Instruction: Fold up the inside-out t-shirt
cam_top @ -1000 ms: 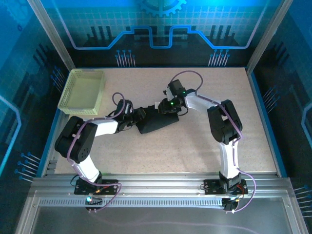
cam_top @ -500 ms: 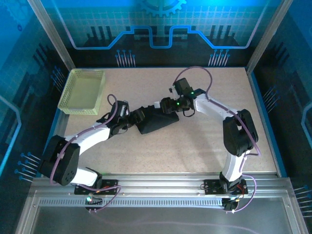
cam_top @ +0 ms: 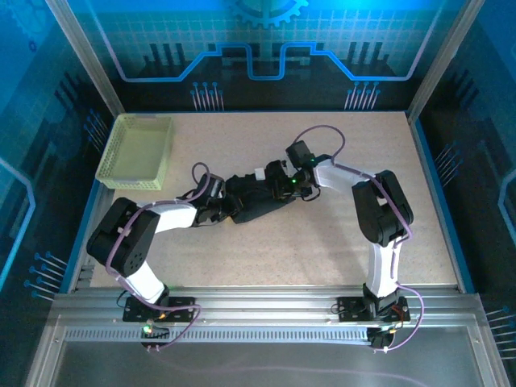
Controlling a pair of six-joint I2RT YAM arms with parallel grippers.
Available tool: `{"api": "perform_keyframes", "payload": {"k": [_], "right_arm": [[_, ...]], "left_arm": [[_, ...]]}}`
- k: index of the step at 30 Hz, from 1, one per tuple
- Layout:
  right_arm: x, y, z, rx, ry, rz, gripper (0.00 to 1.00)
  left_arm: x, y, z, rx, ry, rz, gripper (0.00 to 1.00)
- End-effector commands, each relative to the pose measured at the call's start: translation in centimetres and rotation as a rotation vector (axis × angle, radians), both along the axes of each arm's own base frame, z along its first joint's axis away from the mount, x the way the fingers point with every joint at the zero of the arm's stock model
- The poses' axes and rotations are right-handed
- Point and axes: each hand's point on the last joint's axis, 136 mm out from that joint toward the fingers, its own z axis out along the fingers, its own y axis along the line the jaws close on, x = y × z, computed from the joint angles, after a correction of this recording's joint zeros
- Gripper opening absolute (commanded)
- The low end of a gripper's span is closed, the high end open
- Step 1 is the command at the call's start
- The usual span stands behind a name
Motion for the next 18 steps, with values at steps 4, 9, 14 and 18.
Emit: {"api": "perform_keyframes", "payload": {"k": [4,9,14,18], "right_arm": [[0.7,-2.4,-1.0,-0.006,0.037,-0.089,0.23],[3.9,-7.3,0.5,-0.091,-0.018,-0.196,0.09],[8.6,-15.9,2.4,-0.276,-0.103,-0.282,0.05],[12.3,-22.7,3.7,-0.344,-0.133,-0.367,0.05]], "left_arm": [[0.1,0.0,-0.3,0.03,0.014,-0.024,0.41],[0.6,1.2,2.8,0.042,-0.037,-0.006,0.7],[0.6,5.4,6.8,0.055,-0.115,0.08,0.88],[-0.1,8.4,9.6,0.084,-0.18,0.118,0.98]]}}
